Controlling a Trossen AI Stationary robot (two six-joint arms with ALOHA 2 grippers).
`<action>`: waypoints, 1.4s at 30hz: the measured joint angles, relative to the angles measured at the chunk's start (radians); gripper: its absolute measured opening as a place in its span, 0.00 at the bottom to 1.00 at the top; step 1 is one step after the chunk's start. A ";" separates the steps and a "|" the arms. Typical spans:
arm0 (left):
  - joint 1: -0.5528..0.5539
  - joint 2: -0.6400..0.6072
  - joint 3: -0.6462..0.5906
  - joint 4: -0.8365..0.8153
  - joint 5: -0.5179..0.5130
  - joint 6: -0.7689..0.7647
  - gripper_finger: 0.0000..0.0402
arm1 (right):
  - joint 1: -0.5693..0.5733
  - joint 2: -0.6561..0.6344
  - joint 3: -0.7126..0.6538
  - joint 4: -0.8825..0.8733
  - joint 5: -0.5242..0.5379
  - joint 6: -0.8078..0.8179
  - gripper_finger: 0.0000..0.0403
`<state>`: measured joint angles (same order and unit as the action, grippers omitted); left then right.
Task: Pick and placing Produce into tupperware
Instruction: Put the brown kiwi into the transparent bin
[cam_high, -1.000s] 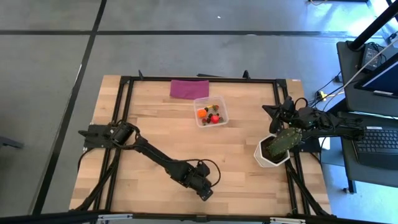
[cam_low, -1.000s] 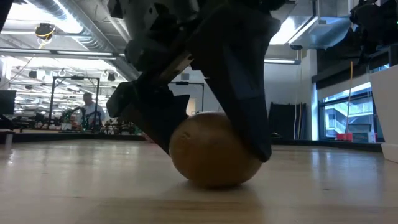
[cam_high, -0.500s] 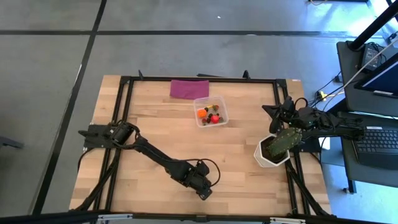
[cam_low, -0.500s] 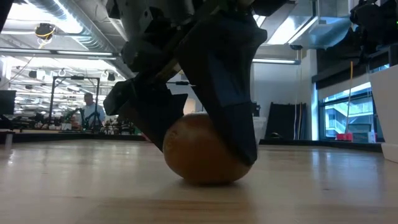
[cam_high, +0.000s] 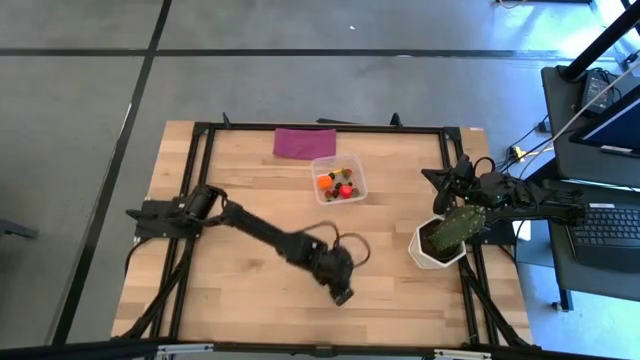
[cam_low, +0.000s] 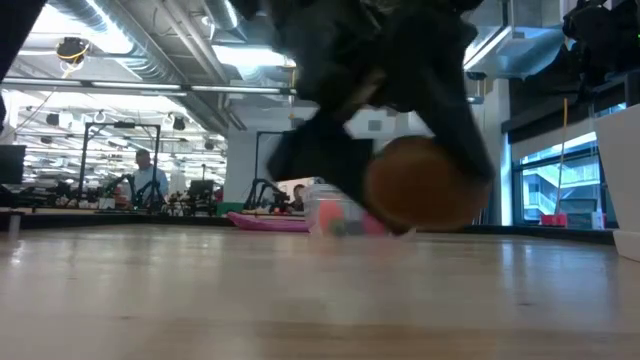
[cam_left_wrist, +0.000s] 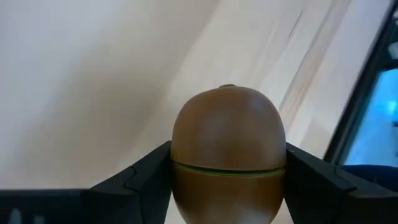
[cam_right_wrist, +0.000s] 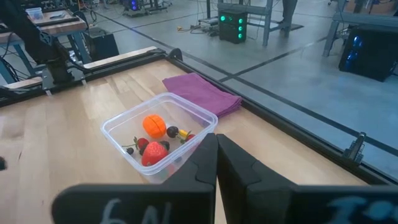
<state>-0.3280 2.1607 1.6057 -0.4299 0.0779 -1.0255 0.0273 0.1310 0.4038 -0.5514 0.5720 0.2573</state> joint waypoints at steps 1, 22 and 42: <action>0.017 -0.005 0.000 0.017 0.014 0.025 0.59 | 0.000 0.000 0.000 0.000 0.000 0.000 0.02; 0.458 -0.223 0.000 0.102 -0.017 0.444 0.59 | 0.001 0.007 -0.001 0.003 -0.001 -0.002 0.02; 0.613 -0.135 -0.026 -0.089 -0.279 0.507 0.59 | 0.001 0.014 -0.001 0.008 0.001 -0.005 0.02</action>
<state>0.2851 2.0256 1.5795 -0.5192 -0.2015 -0.5182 0.0280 0.1448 0.4030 -0.5434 0.5732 0.2519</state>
